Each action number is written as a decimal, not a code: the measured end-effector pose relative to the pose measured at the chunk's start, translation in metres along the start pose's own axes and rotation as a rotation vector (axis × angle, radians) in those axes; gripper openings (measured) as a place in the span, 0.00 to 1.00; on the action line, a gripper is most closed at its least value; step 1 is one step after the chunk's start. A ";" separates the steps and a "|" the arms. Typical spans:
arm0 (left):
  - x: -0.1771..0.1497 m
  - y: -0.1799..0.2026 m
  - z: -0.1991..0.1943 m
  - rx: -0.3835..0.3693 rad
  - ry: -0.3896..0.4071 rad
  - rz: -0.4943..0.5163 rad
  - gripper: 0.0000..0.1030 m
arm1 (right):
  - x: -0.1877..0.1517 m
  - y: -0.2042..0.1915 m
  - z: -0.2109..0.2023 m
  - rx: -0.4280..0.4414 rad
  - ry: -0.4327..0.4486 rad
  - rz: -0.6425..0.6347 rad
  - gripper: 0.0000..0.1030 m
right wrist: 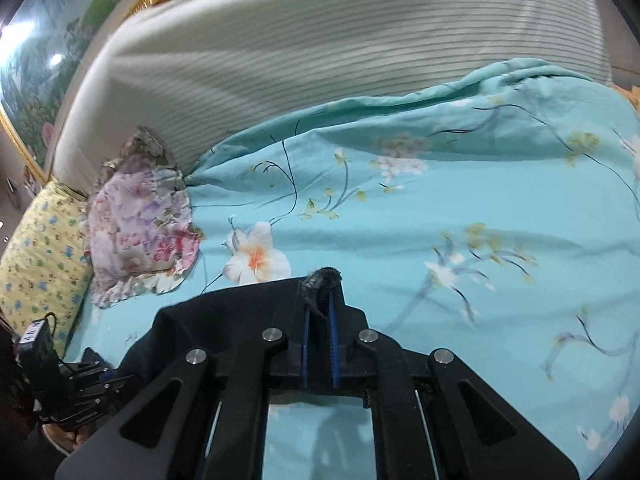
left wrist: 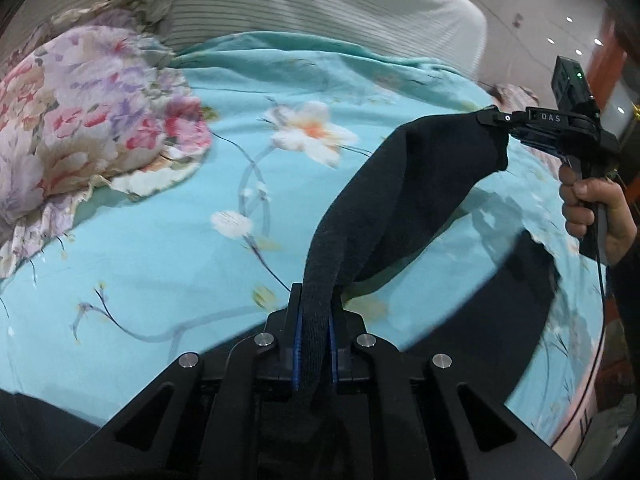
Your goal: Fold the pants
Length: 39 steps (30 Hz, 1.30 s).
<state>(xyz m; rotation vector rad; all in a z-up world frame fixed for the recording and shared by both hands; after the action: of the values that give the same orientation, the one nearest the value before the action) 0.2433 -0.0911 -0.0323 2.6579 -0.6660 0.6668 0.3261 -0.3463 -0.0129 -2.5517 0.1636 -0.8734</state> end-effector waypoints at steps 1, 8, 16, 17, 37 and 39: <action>-0.006 0.007 -0.001 -0.011 -0.002 0.007 0.08 | -0.004 0.003 -0.007 0.006 0.003 0.006 0.09; -0.047 0.044 -0.016 -0.068 -0.026 0.070 0.08 | -0.056 0.022 -0.059 0.024 0.019 -0.028 0.09; -0.071 0.064 -0.025 -0.114 -0.035 0.136 0.08 | -0.114 0.040 -0.095 0.029 0.022 -0.056 0.09; -0.074 0.066 -0.024 -0.116 -0.039 0.147 0.08 | -0.121 0.043 -0.097 0.033 0.021 -0.050 0.09; -0.112 0.072 -0.003 -0.061 -0.090 0.194 0.17 | -0.202 0.068 -0.090 -0.073 -0.086 -0.039 0.09; -0.116 0.070 -0.005 -0.064 -0.091 0.171 0.23 | -0.207 0.070 -0.089 -0.091 -0.100 -0.028 0.11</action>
<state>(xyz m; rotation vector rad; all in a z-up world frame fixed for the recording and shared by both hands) 0.1153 -0.1065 -0.0735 2.6051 -0.9327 0.5617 0.1096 -0.3908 -0.0960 -2.6813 0.1398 -0.7631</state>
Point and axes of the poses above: each gripper's, at about its wrist camera, not at the fingertips, and z roughly the way its jaws point, y to its right, x to its top, the point moved 10 cm from there along z, roughly the way its jaws point, and after that the axes turned 4 degrees about -y, right-handed, at the moved point
